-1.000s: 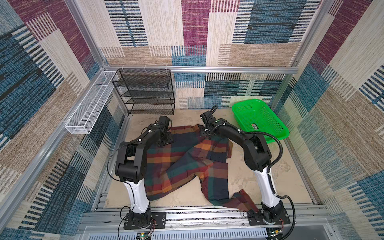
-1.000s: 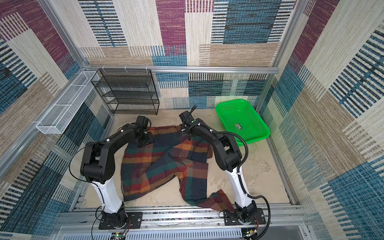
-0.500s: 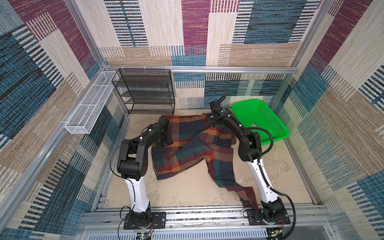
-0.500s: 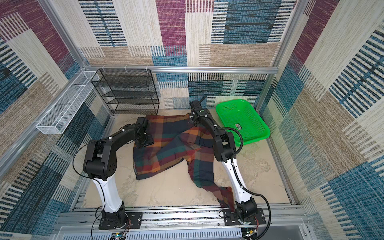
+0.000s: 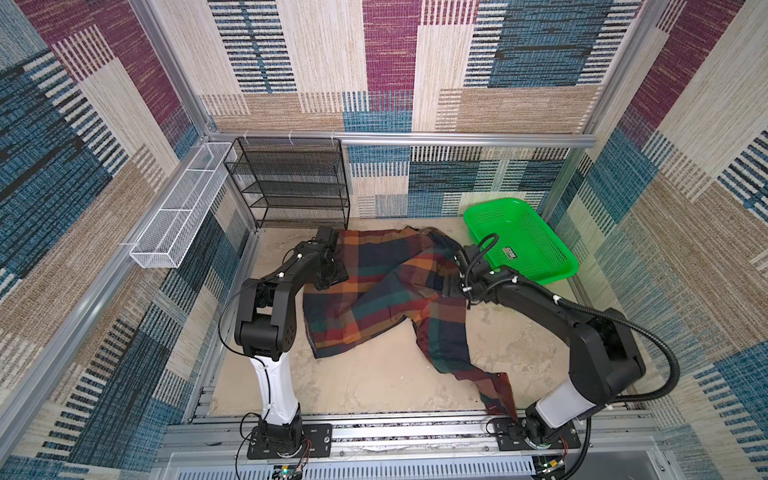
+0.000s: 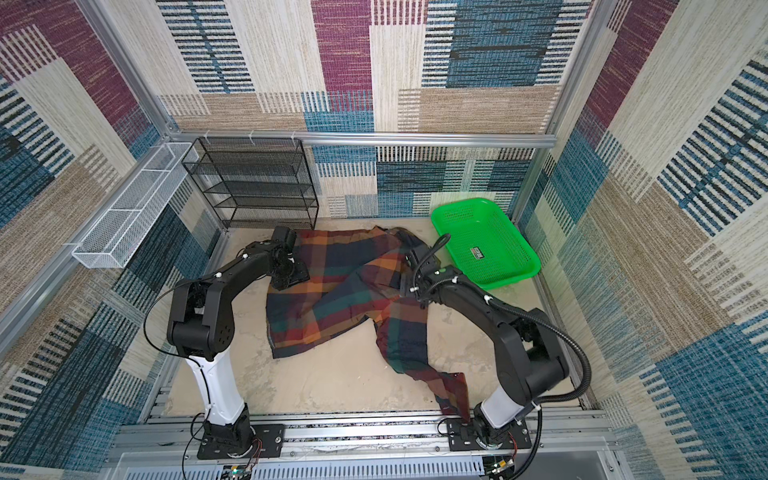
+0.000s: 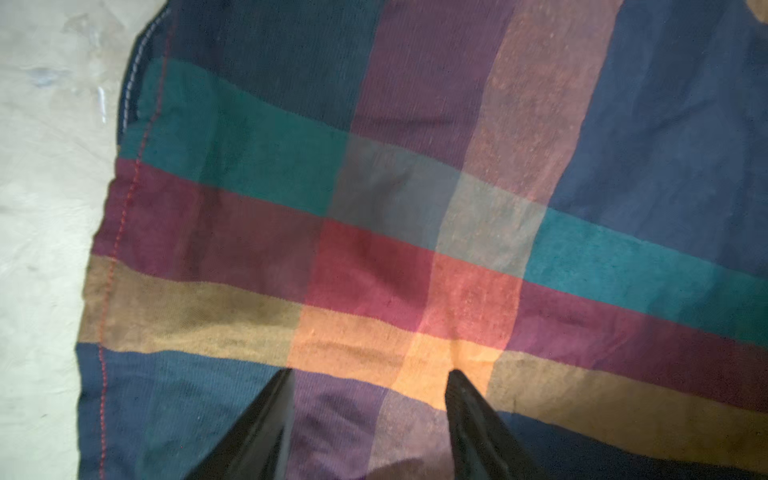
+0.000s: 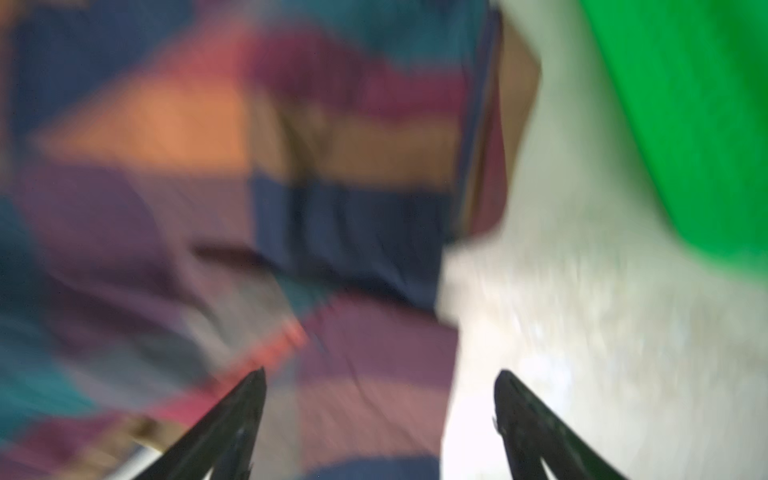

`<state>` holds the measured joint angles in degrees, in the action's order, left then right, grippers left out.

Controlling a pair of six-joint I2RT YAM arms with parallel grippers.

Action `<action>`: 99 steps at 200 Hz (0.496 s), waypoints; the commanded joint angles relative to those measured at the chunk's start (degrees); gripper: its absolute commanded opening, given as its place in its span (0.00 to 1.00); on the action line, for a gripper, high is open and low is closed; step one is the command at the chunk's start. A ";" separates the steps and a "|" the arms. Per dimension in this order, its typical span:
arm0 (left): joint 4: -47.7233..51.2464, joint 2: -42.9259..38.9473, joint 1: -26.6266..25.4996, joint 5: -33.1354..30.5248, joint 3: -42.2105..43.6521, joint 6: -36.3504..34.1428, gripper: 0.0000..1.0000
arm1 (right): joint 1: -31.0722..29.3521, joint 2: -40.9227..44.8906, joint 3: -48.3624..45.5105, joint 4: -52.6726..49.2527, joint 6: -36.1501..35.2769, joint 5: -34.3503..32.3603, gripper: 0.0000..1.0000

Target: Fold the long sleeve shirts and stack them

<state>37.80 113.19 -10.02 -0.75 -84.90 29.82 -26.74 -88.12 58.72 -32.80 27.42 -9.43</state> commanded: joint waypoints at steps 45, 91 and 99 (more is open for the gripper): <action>0.87 -4.21 0.44 3.10 2.15 0.56 0.62 | -8.88 5.42 -17.87 4.09 11.38 1.29 0.80; 2.22 -14.40 0.70 3.87 7.78 4.14 0.64 | -16.28 11.30 -23.11 3.49 16.34 8.19 0.77; 2.56 -16.46 0.71 4.05 9.36 4.94 0.65 | -18.75 10.52 -23.32 3.74 17.83 8.81 0.75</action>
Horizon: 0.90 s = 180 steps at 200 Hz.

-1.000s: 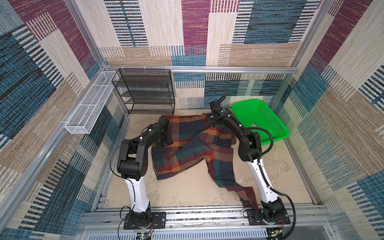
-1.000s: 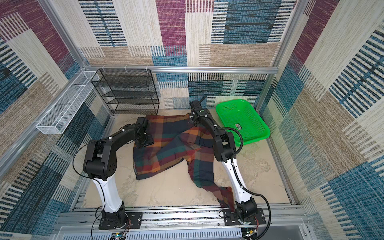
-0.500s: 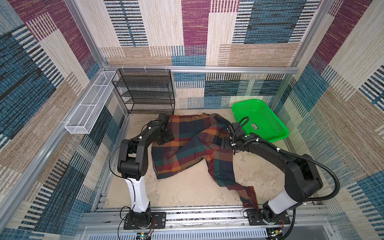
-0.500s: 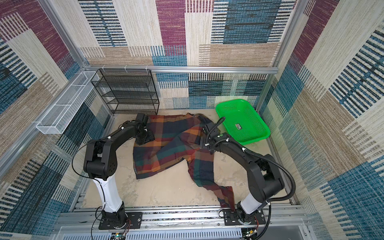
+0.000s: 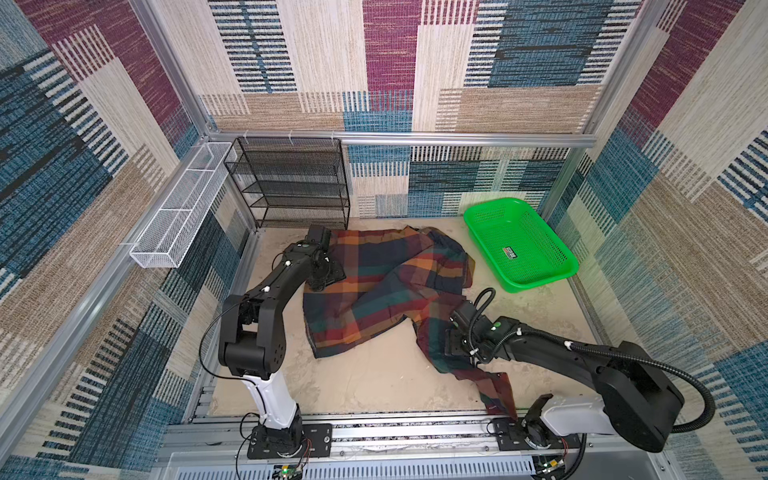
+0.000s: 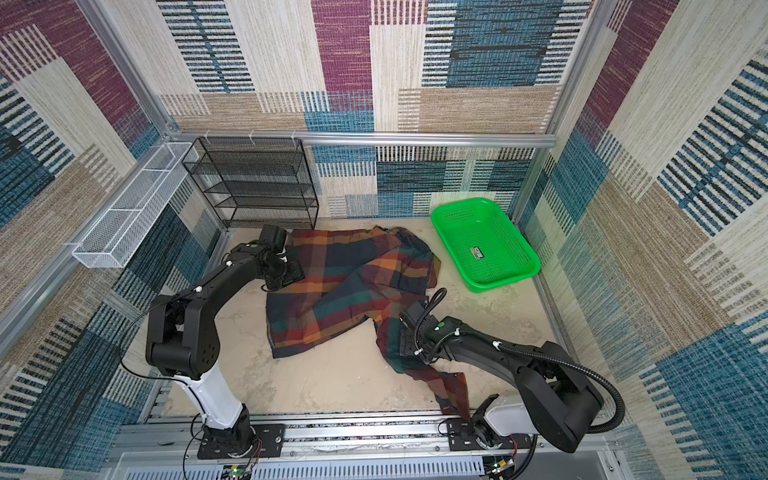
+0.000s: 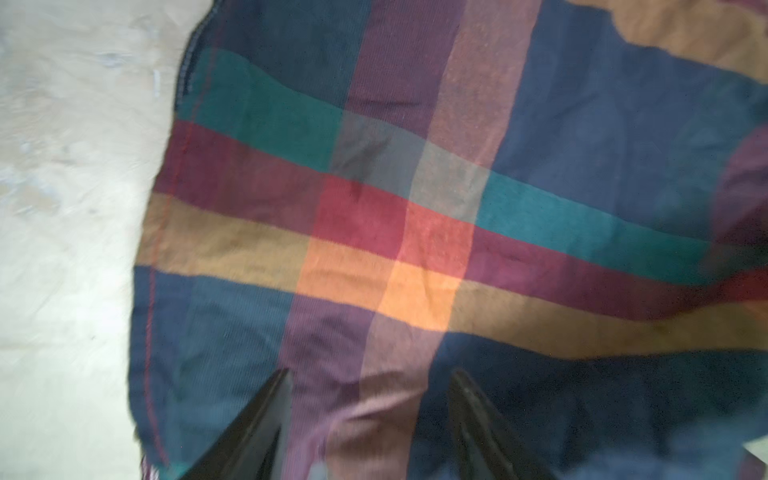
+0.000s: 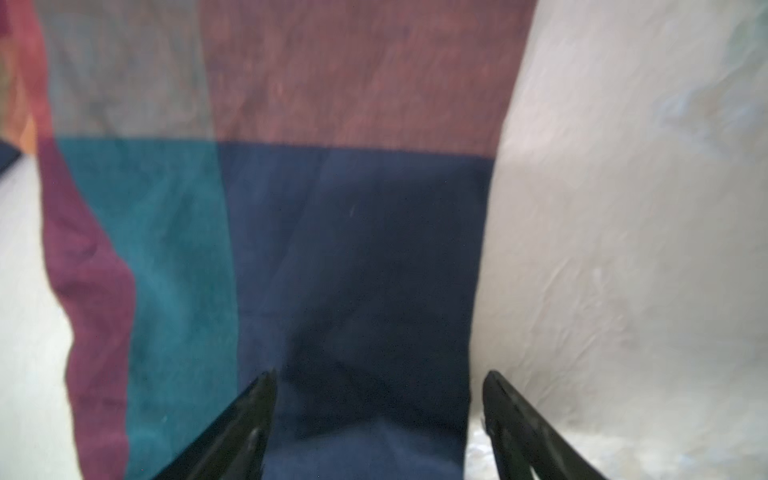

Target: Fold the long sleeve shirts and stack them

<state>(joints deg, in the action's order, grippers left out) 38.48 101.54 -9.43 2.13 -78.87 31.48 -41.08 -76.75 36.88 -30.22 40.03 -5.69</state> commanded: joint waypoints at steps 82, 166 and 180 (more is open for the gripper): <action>5.84 -27.83 1.06 2.56 21.61 3.06 0.67 | -33.11 -11.24 13.63 -0.52 19.27 9.26 0.68; 9.14 -33.31 1.08 3.27 29.88 3.53 0.68 | -20.18 6.92 9.85 -14.44 13.96 -1.91 0.82; 7.71 -32.57 1.08 3.64 30.72 3.87 0.68 | -13.51 8.08 8.39 -11.30 8.50 -1.61 0.82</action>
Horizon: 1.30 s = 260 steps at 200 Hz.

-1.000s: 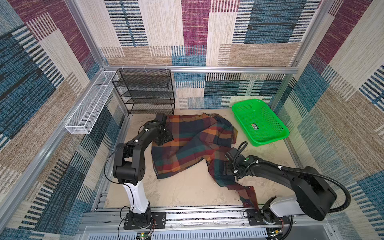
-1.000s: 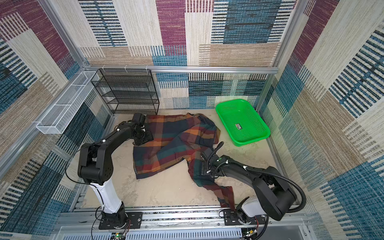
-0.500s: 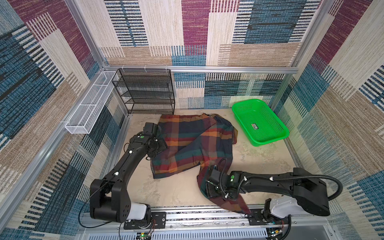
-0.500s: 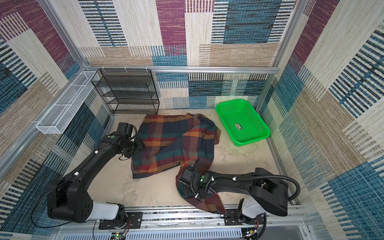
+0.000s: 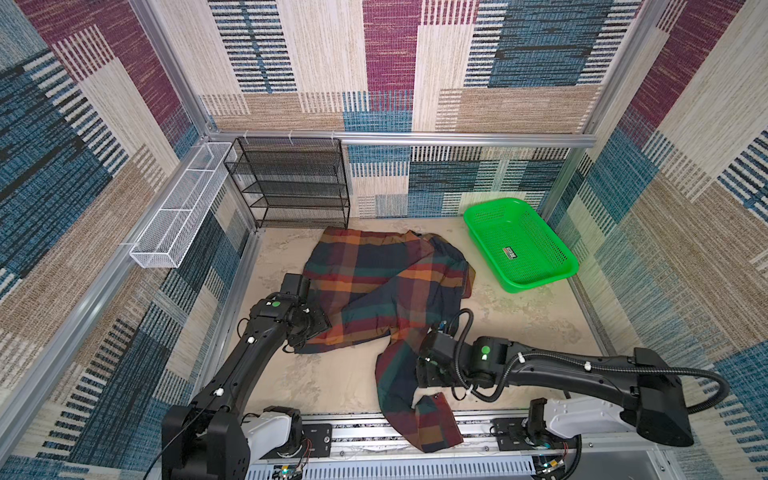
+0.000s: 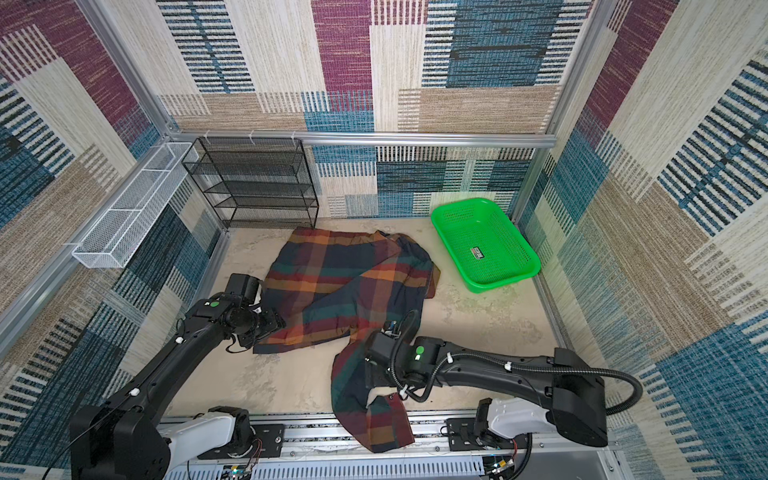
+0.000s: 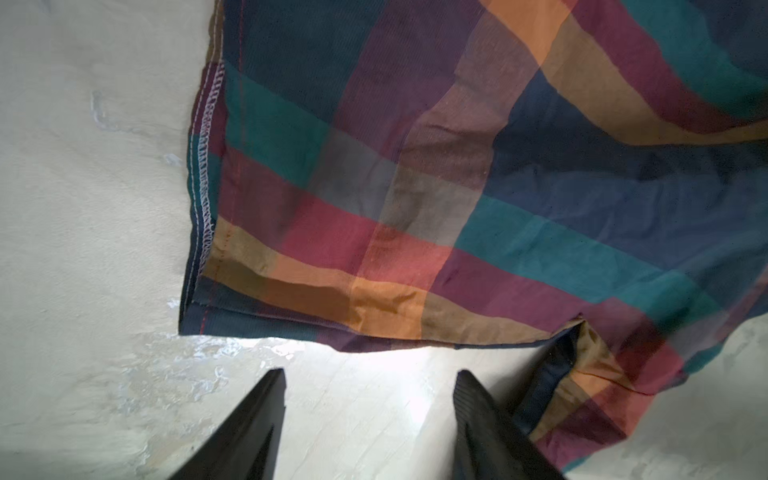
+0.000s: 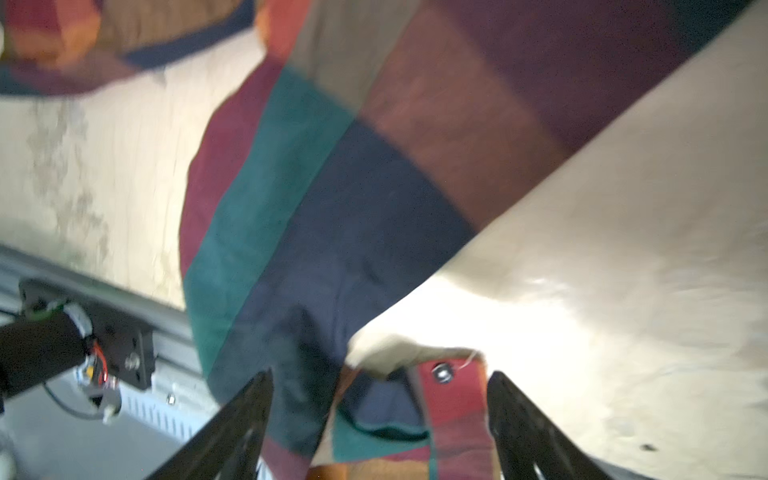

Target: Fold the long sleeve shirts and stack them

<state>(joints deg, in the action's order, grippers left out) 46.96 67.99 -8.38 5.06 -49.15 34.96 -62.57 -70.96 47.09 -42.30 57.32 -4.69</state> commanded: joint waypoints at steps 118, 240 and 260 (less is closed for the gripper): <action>-11.47 10.99 0.42 3.62 5.89 4.61 0.61 | 17.91 -23.35 1.32 20.05 -17.83 -2.01 0.61; -9.69 21.37 1.52 4.89 -15.54 4.89 0.64 | 7.67 5.33 -17.86 0.15 -4.23 3.63 0.67; -10.11 26.16 1.10 5.58 -22.18 5.29 0.64 | 8.47 7.47 -10.22 -3.55 -6.87 -1.07 0.73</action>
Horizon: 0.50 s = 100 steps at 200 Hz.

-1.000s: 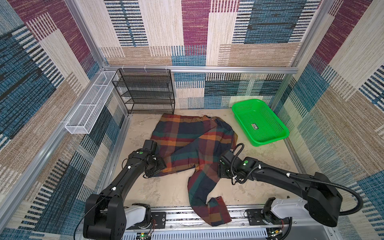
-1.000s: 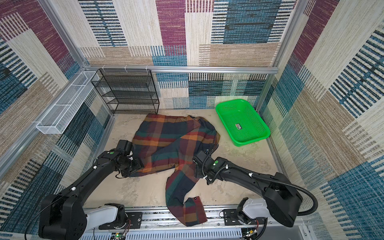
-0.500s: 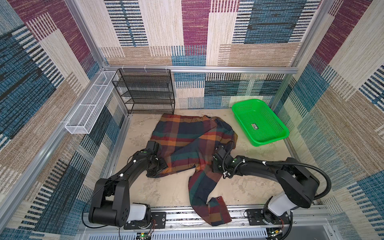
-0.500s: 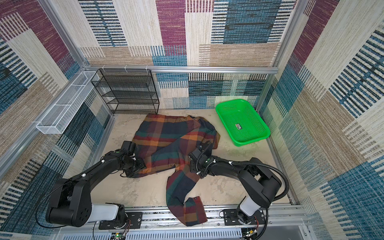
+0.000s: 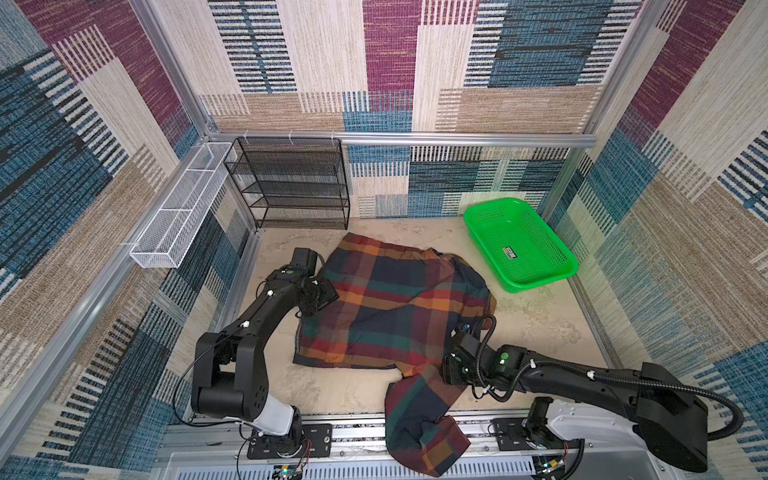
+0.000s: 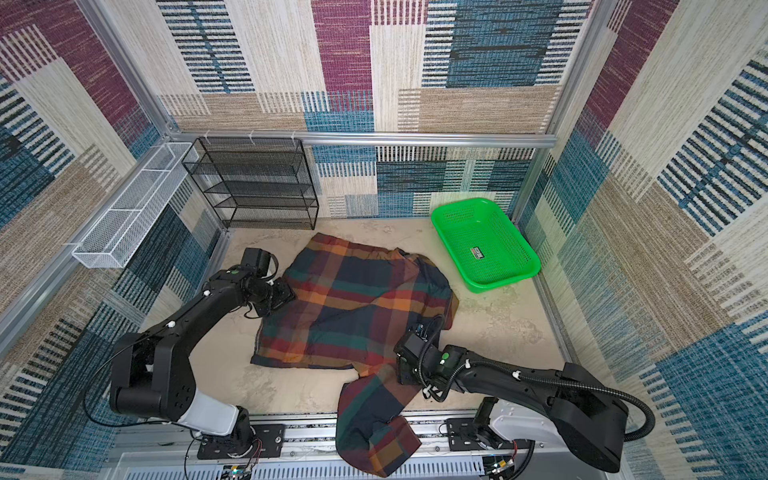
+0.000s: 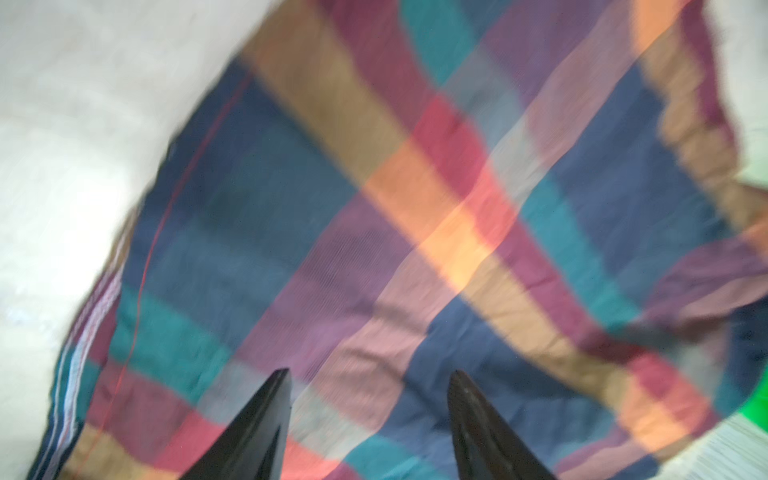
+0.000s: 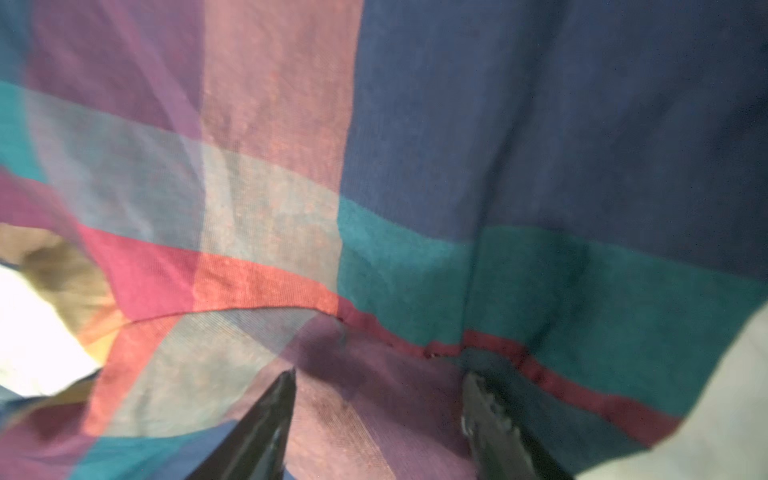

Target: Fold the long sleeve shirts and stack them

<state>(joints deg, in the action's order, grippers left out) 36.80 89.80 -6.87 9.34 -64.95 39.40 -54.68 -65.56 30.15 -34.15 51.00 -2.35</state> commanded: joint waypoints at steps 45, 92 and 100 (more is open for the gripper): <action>1.61 18.91 -5.47 0.92 -24.77 -0.62 0.61 | 12.59 -9.25 25.17 -8.34 -16.65 -7.67 0.74; 4.25 32.12 -10.92 -3.09 -40.66 -2.07 0.61 | 20.04 -14.99 25.78 -1.61 -20.72 -5.41 0.73; 4.66 34.80 -11.82 -2.93 -44.08 -2.32 0.60 | 20.04 -15.07 24.75 -0.86 -20.70 -4.49 0.73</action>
<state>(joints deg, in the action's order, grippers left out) 39.31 119.57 -17.02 7.81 -102.50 38.76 -35.07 -80.07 56.45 -38.70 33.43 -8.12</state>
